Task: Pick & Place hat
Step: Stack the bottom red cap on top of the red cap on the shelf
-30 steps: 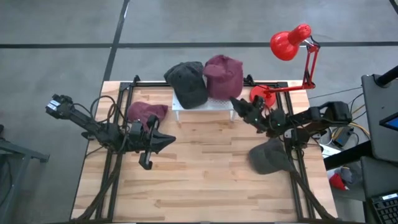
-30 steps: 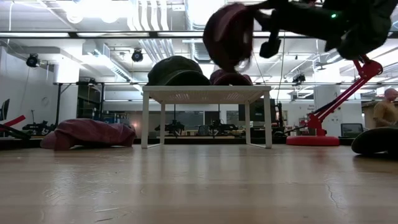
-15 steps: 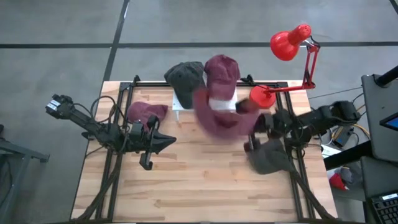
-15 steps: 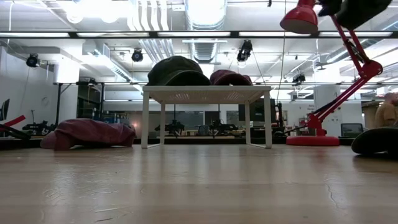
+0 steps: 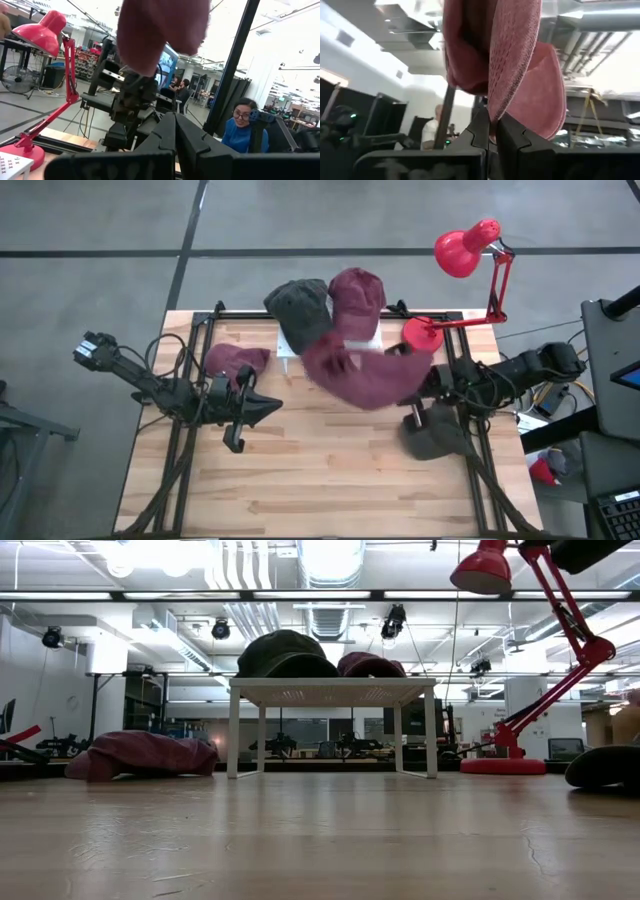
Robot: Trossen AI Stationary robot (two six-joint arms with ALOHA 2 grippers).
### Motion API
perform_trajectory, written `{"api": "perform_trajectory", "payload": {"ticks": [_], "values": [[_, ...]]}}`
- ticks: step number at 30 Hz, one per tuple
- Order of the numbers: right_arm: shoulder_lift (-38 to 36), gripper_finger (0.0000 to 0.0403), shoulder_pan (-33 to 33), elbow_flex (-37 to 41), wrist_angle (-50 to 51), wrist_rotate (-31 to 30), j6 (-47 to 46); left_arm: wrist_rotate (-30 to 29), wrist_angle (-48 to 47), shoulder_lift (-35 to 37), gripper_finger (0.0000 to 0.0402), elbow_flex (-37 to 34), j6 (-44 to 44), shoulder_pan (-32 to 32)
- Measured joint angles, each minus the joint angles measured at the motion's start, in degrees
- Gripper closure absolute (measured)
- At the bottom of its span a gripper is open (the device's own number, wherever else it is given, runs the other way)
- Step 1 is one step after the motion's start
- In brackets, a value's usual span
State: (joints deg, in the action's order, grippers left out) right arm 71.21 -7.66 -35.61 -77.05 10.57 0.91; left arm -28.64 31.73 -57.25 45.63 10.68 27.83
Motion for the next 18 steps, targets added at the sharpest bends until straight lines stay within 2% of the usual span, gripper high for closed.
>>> {"api": "perform_trajectory", "payload": {"ticks": [5,6,9,10,12,14,18], "values": [[0.18,0.0392,-0.67,-0.82,0.12,-0.63,0.67,0.01,0.0,0.0,0.0397,0.0,0.04,0.0],[0.18,0.0392,-0.61,-0.82,0.1,-2.57,0.81,0.01,0.0,0.0,0.0396,0.0,0.04,0.0],[0.12,0.0392,-0.57,-0.73,0.15,-14.1,-1.95,0.06,0.47,0.0,0.0397,0.0,0.25,0.0],[0.18,0.0392,-0.49,-0.73,-0.54,-15.82,-4.27,0.43,1.02,0.0,0.0396,0.04,0.44,-0.02],[1.89,0.0392,-0.72,-2.42,-4.37,-12.44,-7.81,2.13,1.22,0.02,0.0397,0.87,0.49,0.0],[4.39,0.0392,-3.23,-5.07,-7.71,-8.46,-6.05,4.15,1.27,0.11,0.0397,2.01,-0.56,0.0],[7.76,0.0392,-6.54,-8.92,-7.76,-18.81,-0.25,4.74,1.22,0.11,0.0397,3.76,-3.18,0.0]]}}
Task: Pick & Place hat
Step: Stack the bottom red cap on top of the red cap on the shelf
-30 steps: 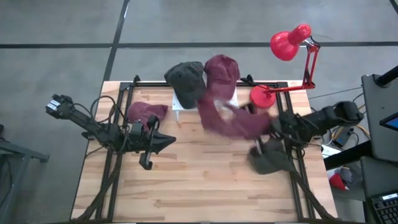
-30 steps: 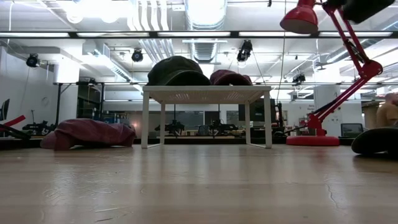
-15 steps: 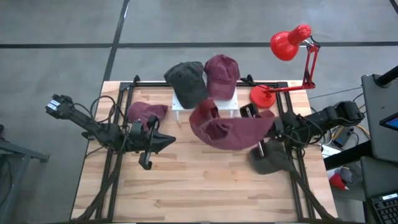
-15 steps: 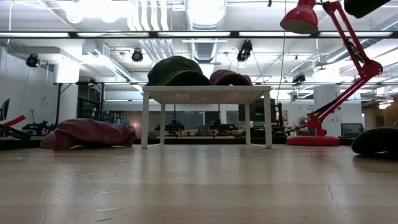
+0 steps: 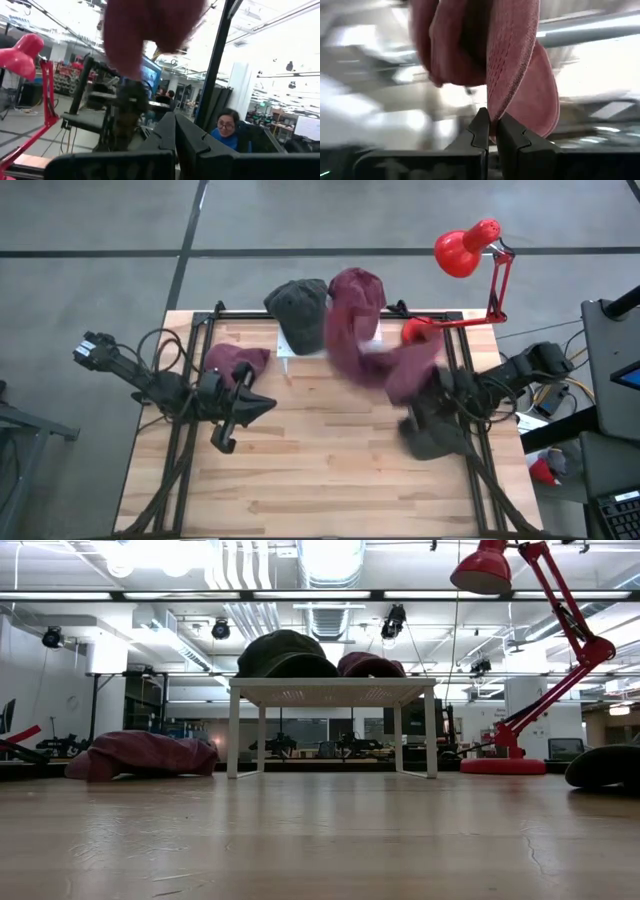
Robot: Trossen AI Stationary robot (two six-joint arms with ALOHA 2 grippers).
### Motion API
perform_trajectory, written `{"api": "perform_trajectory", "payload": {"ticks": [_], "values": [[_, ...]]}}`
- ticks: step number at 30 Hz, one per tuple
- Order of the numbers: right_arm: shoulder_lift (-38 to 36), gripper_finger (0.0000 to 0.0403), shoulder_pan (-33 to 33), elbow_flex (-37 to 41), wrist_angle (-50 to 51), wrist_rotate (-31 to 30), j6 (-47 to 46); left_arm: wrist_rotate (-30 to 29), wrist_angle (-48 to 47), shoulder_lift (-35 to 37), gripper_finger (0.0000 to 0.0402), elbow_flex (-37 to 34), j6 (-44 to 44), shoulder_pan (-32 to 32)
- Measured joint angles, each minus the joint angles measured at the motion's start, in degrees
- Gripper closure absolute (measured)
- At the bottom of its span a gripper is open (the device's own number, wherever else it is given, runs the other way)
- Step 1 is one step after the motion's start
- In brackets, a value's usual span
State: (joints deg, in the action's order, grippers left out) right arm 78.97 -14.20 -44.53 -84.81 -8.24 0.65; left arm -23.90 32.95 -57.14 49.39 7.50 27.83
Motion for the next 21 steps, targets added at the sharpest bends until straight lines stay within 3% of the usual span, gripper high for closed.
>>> {"api": "perform_trajectory", "payload": {"ticks": [2,4,5,6,9,13,17,18,19,20,21], "values": [[0.8,0.0392,0.46,-0.94,-0.03,-9.11,-1.59,-0.02,-0.38,0.0,0.0397,0.49,-0.1,0.0],[1.41,0.0392,0.63,-1.09,1.23,-22.8,-10.43,0.0,-1.04,0.0,0.0397,0.73,-0.14,-0.02],[1.63,0.0392,0.79,-0.96,2.11,-27.4,-17.16,-0.01,-1.4,0.0,0.0397,0.74,-0.13,-0.01],[1.95,0.0392,1.21,-0.75,2.38,-27.77,-22.65,0.0,-1.64,0.0,0.0396,0.72,0.13,0.0],[3.93,0.0392,2.26,-3.35,1.28,-14.29,-26.69,0.02,-3.03,0.0,0.0397,0.33,1.46,0.02],[4.99,0.0392,0.95,-7.9,0.91,-3.41,-15.07,0.02,-4.56,-0.11,0.0397,0.13,1.9,0.02],[4.92,0.0392,0.88,-11.86,5.75,17.98,-1.27,0.04,-4.66,-0.09,0.0397,0.12,2.66,0.02],[4.25,0.0392,0.28,-12.21,9.35,18.59,3.85,0.06,-4.79,-0.09,0.0397,0.11,2.93,0.02],[3.26,0.0392,-0.16,-12.27,13.56,15.02,7.13,0.06,-4.94,-0.07,0.0397,0.12,3.13,0.04],[2.55,0.0392,-0.36,-12.54,17.02,10.74,7.78,0.07,-5.01,-0.07,0.0397,0.11,3.29,0.04],[2.43,0.0392,-0.41,-13.32,19.08,10.61,7.91,0.08,-5.27,-0.07,0.0397,0.12,3.52,0.04]]}}
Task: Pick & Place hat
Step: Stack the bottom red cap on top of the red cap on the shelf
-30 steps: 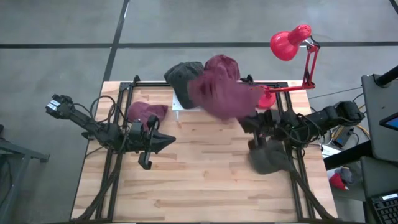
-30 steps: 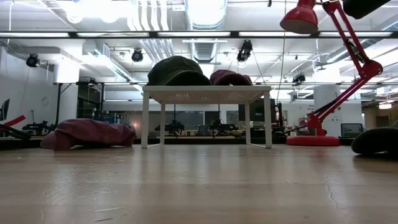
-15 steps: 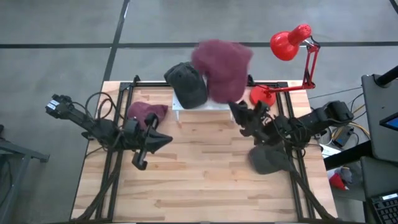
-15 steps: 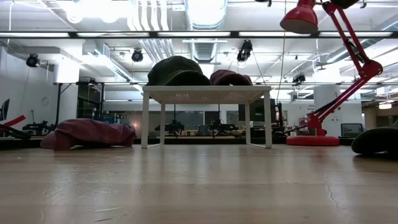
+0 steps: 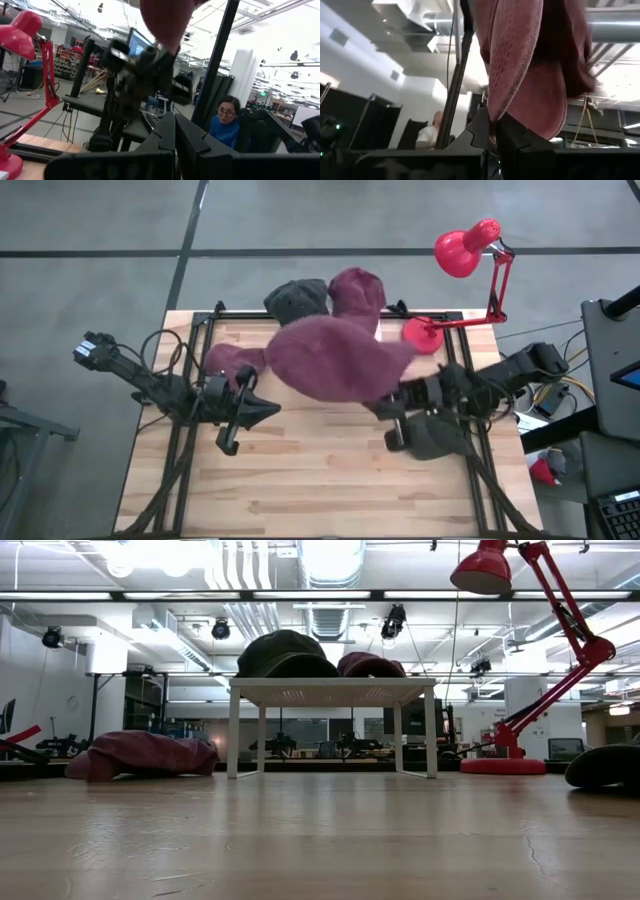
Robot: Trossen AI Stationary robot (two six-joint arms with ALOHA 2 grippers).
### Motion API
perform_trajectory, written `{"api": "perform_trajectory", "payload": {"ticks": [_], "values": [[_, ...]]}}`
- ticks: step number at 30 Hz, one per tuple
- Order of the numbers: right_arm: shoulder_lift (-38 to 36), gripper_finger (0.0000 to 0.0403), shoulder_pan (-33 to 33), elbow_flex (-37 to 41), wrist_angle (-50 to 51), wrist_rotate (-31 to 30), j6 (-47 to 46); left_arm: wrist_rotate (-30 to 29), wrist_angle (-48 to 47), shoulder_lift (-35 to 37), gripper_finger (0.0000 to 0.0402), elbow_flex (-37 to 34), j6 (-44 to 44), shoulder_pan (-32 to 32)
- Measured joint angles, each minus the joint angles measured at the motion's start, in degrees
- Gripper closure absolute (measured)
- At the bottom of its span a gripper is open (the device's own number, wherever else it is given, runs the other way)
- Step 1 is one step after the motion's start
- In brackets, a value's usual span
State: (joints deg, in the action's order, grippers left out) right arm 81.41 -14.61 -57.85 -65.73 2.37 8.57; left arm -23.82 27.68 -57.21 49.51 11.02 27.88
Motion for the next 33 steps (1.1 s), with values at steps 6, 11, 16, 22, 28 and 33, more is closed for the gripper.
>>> {"api": "perform_trajectory", "payload": {"ticks": [6,11,16,22,28,33], "values": [[-0.53,0.0392,0.22,-4.36,7.49,1.66,1.31,0.82,-2.25,0.11,0.0397,0.14,0.22,0.13],[-0.57,0.0392,0.35,-6.29,17.99,3.36,0.29,-2.04,-5.15,3.17,0.0397,4.58,-10.92,1.21],[-0.7,0.0392,-1.27,-6.76,18.63,5.4,-0.66,-17.13,-19.89,7.29,0.0397,14.23,-22.93,2.75],[-0.76,0.0392,-2.39,-6.23,21.33,7.95,-0.92,-23.07,-24.26,6.31,0.0401,25.07,-31.87,2.79],[0.11,0.0392,-3.39,-6.55,21.94,8.77,0.43,-39.52,-23.81,-1.89,0.0401,32.03,-41.8,0.51],[0.11,0.0392,-3.28,-6.55,21.89,8.99,0.43,-44.94,-23.69,-10.64,0.0401,38.31,-46.99,-2.94]]}}
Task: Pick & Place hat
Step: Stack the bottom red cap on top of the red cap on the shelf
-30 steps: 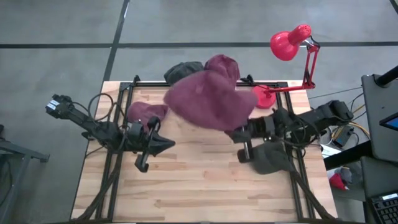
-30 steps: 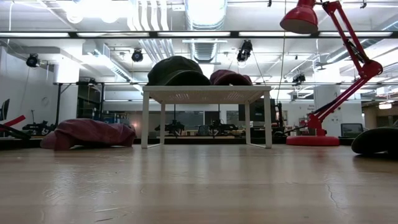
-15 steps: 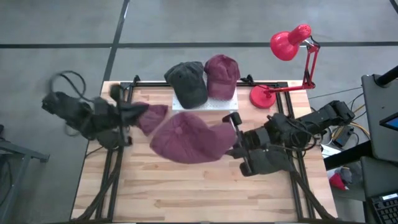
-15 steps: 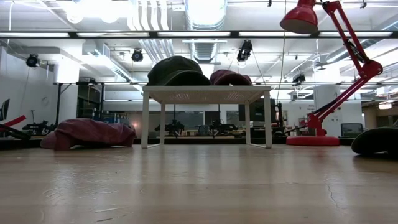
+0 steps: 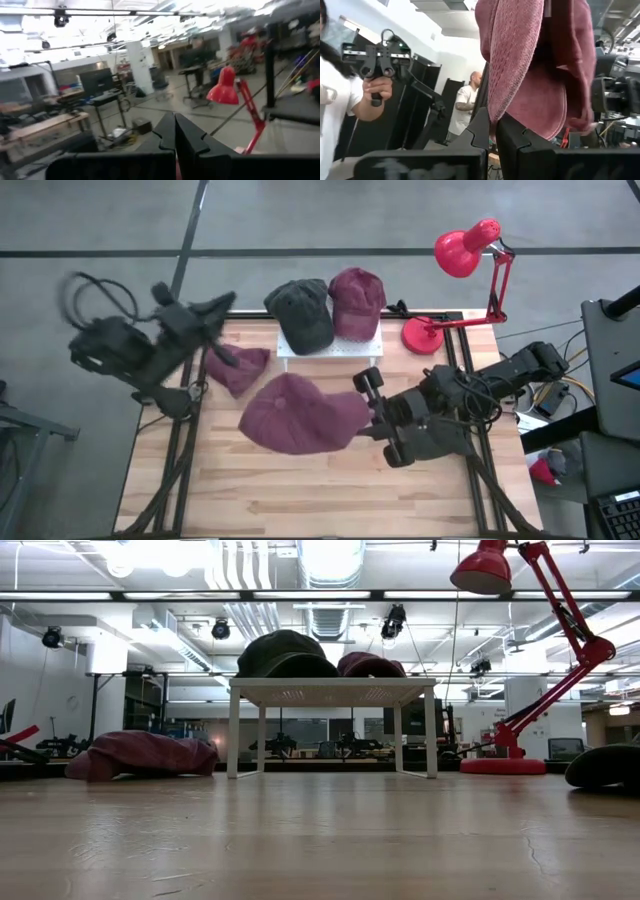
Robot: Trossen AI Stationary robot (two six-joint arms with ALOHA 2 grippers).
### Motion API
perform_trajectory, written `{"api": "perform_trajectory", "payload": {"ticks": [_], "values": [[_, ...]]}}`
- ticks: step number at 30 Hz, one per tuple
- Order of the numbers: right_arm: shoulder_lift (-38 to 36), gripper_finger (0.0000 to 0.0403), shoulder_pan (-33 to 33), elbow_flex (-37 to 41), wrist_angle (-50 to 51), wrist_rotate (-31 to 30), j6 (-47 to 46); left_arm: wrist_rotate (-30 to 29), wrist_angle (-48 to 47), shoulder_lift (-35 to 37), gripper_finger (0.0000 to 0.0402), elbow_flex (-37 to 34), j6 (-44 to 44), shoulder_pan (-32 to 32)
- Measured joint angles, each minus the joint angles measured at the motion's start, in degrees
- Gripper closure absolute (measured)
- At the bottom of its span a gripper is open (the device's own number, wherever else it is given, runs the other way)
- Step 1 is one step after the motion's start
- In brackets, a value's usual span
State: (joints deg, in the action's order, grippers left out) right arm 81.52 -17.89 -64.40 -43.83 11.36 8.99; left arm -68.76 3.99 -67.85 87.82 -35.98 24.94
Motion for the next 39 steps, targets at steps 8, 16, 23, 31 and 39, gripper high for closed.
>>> {"api": "perform_trajectory", "payload": {"ticks": [8,16,23,31,39], "values": [[0.0,0.0392,-0.26,0.0,1.33,1.33,0.0,3.83,-1.66,-12.23,0.0401,7.35,-2.85,-1.65],[0.09,0.0392,-0.26,0.0,4.5,0.68,-0.79,6.23,-5.88,-18.33,0.0401,20.77,-5.66,-1.7],[0.07,0.0392,-0.26,0.07,6.62,-4.49,-1.35,9.94,-8.87,-19.82,0.0401,27.51,-2.19,-1.1],[-0.02,0.0392,0.09,0.44,7.72,-18.38,-0.87,16.72,-10.27,-22.12,0.0401,30.53,3.58,2.58],[-0.44,0.0392,1.08,0.15,7.09,-20.82,-1.31,21.73,-10.57,-22.45,0.0401,35.34,3.51,5.1]]}}
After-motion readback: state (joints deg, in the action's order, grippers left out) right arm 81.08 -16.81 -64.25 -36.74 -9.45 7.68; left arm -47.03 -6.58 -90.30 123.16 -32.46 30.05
